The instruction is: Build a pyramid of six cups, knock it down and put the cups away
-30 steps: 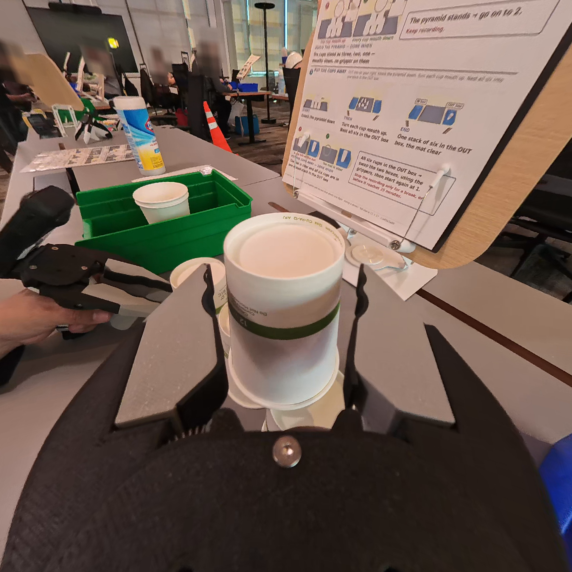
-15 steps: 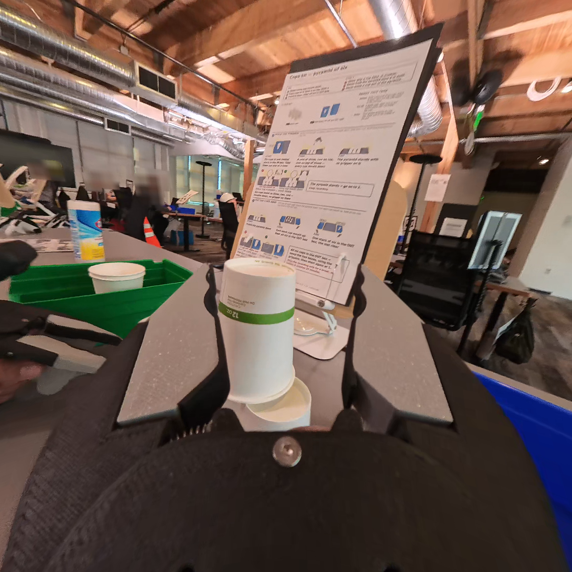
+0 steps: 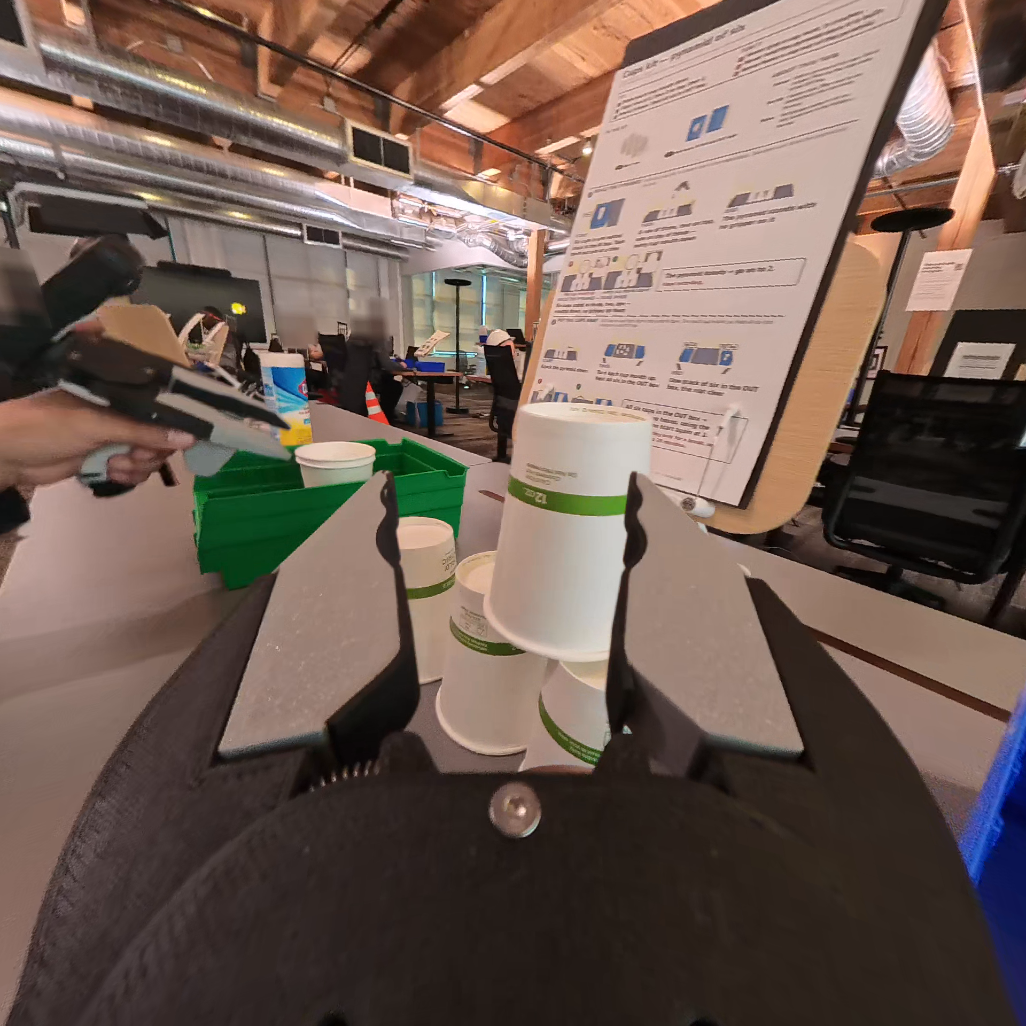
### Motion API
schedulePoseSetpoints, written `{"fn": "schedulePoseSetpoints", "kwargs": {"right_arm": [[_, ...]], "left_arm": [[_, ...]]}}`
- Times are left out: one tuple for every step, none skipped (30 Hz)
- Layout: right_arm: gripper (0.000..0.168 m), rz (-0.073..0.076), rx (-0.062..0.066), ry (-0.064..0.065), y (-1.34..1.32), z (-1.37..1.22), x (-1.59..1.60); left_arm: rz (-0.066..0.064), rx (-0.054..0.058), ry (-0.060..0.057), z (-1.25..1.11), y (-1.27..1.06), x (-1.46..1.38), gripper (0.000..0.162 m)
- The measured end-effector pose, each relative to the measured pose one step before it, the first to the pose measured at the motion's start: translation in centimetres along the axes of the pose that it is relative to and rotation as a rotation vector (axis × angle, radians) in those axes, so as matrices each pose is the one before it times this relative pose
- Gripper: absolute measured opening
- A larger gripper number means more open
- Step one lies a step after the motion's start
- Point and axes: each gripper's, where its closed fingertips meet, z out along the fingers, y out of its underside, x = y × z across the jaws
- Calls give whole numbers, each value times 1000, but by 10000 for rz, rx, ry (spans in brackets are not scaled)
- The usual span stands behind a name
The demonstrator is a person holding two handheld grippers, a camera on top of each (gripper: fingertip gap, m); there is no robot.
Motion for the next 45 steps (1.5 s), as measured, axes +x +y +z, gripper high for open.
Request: {"fn": "schedulePoseSetpoints", "kwargs": {"right_arm": [[80, -204, -33, -41, 6, 47, -378], [80, -250, -19, 14, 17, 28, -305], [80, -222, -33, 17, 67, 46, -263], [80, -150, -61, -24, 128, 72, -288], [80, -82, -68, -51, 180, 98, -297], [79, -27, -76, -68, 215, 118, -275], [79, 9, -86, -74, 237, 117, -241], [79, 27, -74, -78, 233, 114, -219], [78, 59, -71, -90, 229, 121, -190], [77, 93, -58, -85, 216, 120, -141], [77, 103, -38, -92, 166, 98, -120], [77, 89, -47, -87, 154, 73, -98], [77, 59, -42, -49, 120, 48, -37], [76, 16, -19, -27, 45, 29, -28], [76, -13, -13, -39, 20, 18, -59], [75, -17, -16, -51, 9, 8, -112], [74, -13, -2, -26, -3, 13, -90], [74, -22, 19, -19, -28, 14, -100], [73, -34, -5, -36, 20, 31, -135], [73, -43, -38, -29, 78, 38, -124], [73, -44, -39, -19, 91, 59, -111], [72, -33, -25, -42, 70, 51, -142], [73, -10, -32, -65, 82, 55, -173], [73, 28, -12, -120, 23, 54, -263], [73, 80, 52, -208, -90, 27, -387], [73, 118, 117, -294, -197, 15, -508], [73, 118, 115, -263, -196, 3, -472], [73, 84, 103, -246, -172, 4, -463], [73, 51, 105, -311, -198, 15, -575], [73, 5, 124, -330, -246, 1, -643], [72, -46, 89, -243, -166, 31, -545], [72, -76, 15, -131, -43, 71, -399], [72, -93, -19, -111, 38, 95, -374], [72, -93, -44, -85, 109, 120, -319], [71, -77, -93, -23, 223, 162, -204], [71, -43, -144, 0, 337, 184, -143], [72, -17, -147, -44, 347, 193, -176], [71, -11, -129, -53, 325, 178, -188], [71, -17, -137, -15, 325, 170, -106], [71, -39, -113, -10, 279, 125, -100], [71, -54, -79, -8, 194, 93, -80], [71, -52, -67, 2, 165, 63, -58], [71, -46, -51, -10, 104, 40, -55], [72, -33, -13, -31, 31, 21, -70], [72, -1, 5, -44, -8, 11, -73]], "left_arm": [[135, -141, -157, 34, -362, -885, 53], [90, -187, -115, 192, -225, -802, 53], [62, -249, -79, 358, -38, -708, 52], [94, -292, -27, 505, 139, -537, 50], [134, -334, 15, 594, 297, -373, 47], [133, -369, 17, 633, 421, -299, 46], [108, -361, 24, 642, 454, -215, 44], [76, -308, 76, 601, 426, -93, 42], [33, -244, 140, 537, 365, 47, 40], [-11, -192, 168, 458, 309, 106, 35], [-43, -125, 160, 346, 219, 117, 29], [-40, -59, 105, 247, 152, 48, 17], [-21, -8, 39, 167, 80, -39, 4], [-36, 17, 29, 116, 63, -64, 4], [-51, 15, 69, 78, 43, 1, 3], [-20, 13, 72, 3, 34, 5, 3], [11, 20, -37, -84, -18, -169, 2], [25, 73, -160, -216, -137, -379, 1], [0, 144, -179, -357, -290, -449, 1], [-58, 204, -108, -472, -435, -374, 1], [-98, 267, -55, -584, -575, -287, 1], [-94, 296, -62, -683, -664, -258, 1], [-64, 328, -64, -750, -755, -185, 1], [-72, 386, -52, -813, -855, -67, 1], [-102, 441, -44, -851, -942, 59, 1], [-90, 526, -46, -912, -1048, 214, 1], [-48, 609, -44, -941, -1124, 401, 1], [7, 585, -39, -955, -1084, 550, 1], [82, 497, -27, -928, -965, 661, 1], [141, 409, -7, -881, -843, 761, 1], [161, 331, -9, -801, -737, 769, 1], [181, 257, -13, -694, -612, 725, 1], [190, 190, -39, -546, -494, 579, 1], [181, 124, -65, -396, -354, 396, 1], [176, 1, -11, -154, -45, 322, 1], [152, -152, 15, 130, 375, 200, 1], [120, -249, -42, 395, 745, 1, 1], [106, -312, -76, 585, 1030, -113, 1], [100, -330, -131, 639, 1135, -231, 1], [130, -242, -235, 574, 1020, -414, 1], [125, -157, -243, 432, 805, -434, 1], [29, -95, -163, 306, 598, -351, 1], [-88, 2, -87, 140, 318, -257, 1], [-166, 105, -33, -10, 22, -187, 1], [-206, 189, 6, -158, -266, -131, 1]]}}
